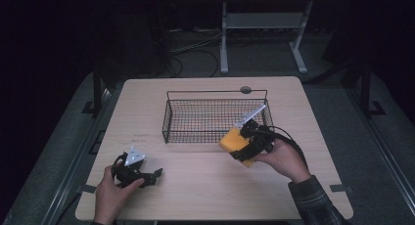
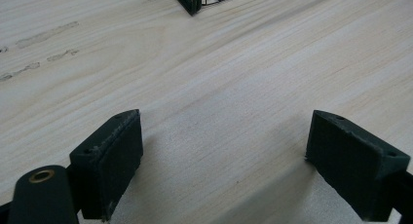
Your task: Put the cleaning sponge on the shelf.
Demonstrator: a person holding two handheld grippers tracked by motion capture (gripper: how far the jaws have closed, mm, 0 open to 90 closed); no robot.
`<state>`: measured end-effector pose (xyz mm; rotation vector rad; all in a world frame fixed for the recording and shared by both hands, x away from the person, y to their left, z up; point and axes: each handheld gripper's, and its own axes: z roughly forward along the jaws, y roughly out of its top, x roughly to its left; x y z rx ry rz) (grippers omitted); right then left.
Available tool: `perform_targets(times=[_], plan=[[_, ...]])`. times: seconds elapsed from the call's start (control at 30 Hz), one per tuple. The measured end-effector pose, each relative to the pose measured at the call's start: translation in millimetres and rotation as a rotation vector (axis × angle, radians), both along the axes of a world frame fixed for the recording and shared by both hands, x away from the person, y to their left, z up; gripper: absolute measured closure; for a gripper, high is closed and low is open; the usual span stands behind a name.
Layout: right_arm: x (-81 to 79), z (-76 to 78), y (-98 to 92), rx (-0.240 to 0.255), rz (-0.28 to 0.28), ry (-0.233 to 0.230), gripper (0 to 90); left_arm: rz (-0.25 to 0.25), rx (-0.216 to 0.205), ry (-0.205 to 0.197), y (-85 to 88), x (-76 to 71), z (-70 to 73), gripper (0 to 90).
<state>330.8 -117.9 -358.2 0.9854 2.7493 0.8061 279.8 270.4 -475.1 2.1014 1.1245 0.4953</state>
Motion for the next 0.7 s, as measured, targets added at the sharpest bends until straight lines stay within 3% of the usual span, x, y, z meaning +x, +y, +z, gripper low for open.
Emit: perform_targets(times=[0.7], plan=[[41.0,13.4,-16.6,-0.017,-0.083,-0.008,22.3,-0.003,0.004,0.001,0.2,0.0,0.1,12.6]])
